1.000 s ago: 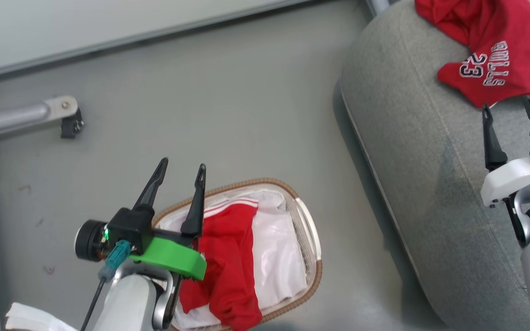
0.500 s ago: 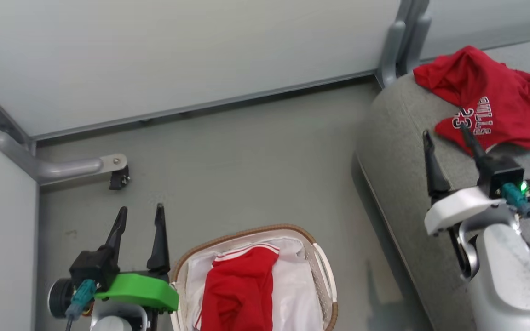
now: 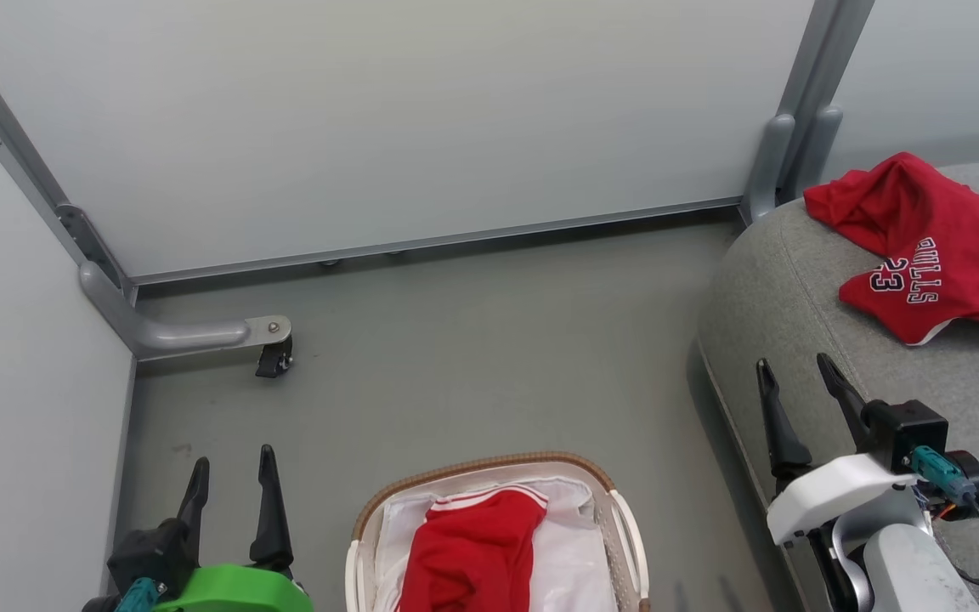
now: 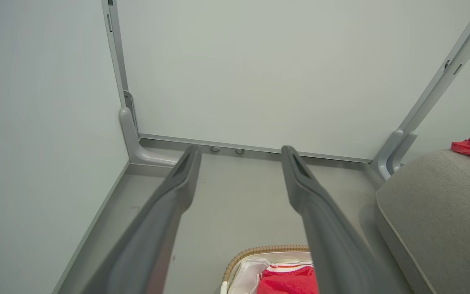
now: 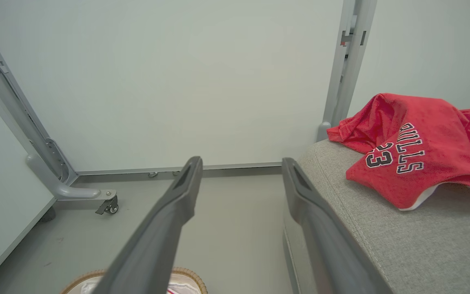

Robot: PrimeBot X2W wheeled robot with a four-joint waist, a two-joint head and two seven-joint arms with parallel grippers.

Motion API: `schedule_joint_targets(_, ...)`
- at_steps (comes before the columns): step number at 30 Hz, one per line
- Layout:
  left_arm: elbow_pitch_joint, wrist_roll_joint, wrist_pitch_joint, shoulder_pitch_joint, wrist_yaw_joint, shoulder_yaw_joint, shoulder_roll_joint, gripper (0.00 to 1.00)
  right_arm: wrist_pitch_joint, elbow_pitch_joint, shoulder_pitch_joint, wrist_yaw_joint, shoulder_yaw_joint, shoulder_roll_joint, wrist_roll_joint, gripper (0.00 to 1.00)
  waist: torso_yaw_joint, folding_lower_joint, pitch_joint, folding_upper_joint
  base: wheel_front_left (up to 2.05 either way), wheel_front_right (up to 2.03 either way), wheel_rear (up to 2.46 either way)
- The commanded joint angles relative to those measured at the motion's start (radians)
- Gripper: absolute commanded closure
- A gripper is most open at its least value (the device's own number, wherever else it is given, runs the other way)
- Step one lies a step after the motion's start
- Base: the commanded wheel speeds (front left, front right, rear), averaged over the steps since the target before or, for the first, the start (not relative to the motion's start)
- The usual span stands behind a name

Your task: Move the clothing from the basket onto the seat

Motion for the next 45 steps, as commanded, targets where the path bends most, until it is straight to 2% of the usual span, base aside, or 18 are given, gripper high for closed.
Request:
schedule_joint_targets(1,0.001,-0.007,0.000,0.013,0.004,-0.002,0.001,0.00,0.000,-0.009,0.022,-0.001,0.000,-0.004,0.000,0.00,0.004,0.0001,-0.007,0.0000,0.00,0.00,0.00)
schedule_joint_targets(33,0.027,0.014,0.000,-0.023,-0.016,-0.042,0.001,0.00,0.000,-0.021,0.039,-0.001,0.034,-0.004,-0.015,0.00,-0.003,0.0001,-0.011,0.0000,0.00,0.00,0.00)
schedule_joint_targets(39,0.050,0.043,0.000,-0.076,-0.028,-0.081,0.001,0.00,0.000,-0.040,0.021,-0.001,0.033,-0.004,-0.022,0.00,-0.024,0.0001,0.030,0.0000,0.00,0.00,0.00)
schedule_joint_targets(45,0.156,0.073,0.000,-0.189,-0.047,-0.174,0.001,0.00,0.000,-0.063,-0.021,-0.001,0.028,-0.004,-0.036,0.00,-0.059,0.0001,0.131,0.0000,0.00,0.00,0.00)
